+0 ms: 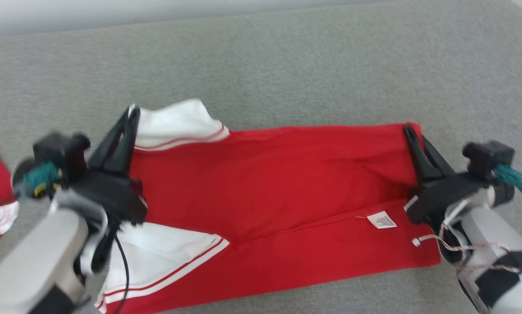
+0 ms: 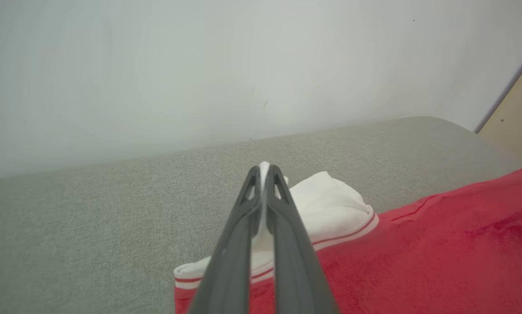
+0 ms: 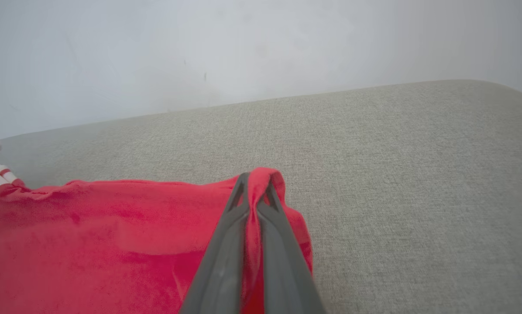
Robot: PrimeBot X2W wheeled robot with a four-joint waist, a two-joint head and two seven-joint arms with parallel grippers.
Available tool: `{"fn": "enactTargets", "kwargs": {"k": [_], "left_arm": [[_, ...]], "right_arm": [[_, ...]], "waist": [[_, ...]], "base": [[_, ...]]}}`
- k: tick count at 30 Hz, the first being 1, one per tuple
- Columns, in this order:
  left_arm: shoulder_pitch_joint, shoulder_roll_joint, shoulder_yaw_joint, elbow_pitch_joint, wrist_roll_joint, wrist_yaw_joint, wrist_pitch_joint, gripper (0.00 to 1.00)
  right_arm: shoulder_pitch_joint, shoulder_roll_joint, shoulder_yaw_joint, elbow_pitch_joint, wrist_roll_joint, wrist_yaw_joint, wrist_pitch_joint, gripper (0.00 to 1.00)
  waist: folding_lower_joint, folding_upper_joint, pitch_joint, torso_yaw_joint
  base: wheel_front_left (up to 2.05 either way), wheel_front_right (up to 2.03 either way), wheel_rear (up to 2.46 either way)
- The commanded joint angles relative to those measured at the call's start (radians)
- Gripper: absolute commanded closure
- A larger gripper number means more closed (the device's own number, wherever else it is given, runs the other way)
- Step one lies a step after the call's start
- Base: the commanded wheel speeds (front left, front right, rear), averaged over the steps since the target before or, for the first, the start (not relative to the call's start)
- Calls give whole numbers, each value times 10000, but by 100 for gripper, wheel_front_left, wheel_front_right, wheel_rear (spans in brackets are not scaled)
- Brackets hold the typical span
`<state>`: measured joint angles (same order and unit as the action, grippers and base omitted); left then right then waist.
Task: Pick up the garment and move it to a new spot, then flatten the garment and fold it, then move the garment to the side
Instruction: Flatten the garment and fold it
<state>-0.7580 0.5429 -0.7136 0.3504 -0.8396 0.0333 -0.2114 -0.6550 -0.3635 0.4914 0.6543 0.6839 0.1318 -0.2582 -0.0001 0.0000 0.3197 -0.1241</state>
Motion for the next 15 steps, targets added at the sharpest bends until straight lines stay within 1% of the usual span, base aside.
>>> {"fn": "enactTargets", "kwargs": {"k": [1, 6, 10, 15], "left_arm": [[383, 90, 67, -279, -19, 165, -101, 100], [1874, 272, 186, -1706, -51, 925, -341, 100], [3062, 197, 385, -2602, -74, 1444, -475, 100], [4014, -43, 657, -3022, -166, 1711, -532, 100]], "right_arm": [[313, -120, -166, -154, 30, -25, -57, 100], [1433, -229, -848, -838, -7, -25, -72, 100], [2309, -185, -1443, -1408, -143, -25, -76, 100], [2989, -219, -1858, -1845, -187, -25, -77, 100]], "waist": [[1, 0, -330, 345], [1, 0, -509, 563], [1, 0, -615, 717], [1, 0, -741, 836]], "base": [[0, 0, 0], [0, 0, 0], [0, 0, 0], [0, 0, 0]]}}
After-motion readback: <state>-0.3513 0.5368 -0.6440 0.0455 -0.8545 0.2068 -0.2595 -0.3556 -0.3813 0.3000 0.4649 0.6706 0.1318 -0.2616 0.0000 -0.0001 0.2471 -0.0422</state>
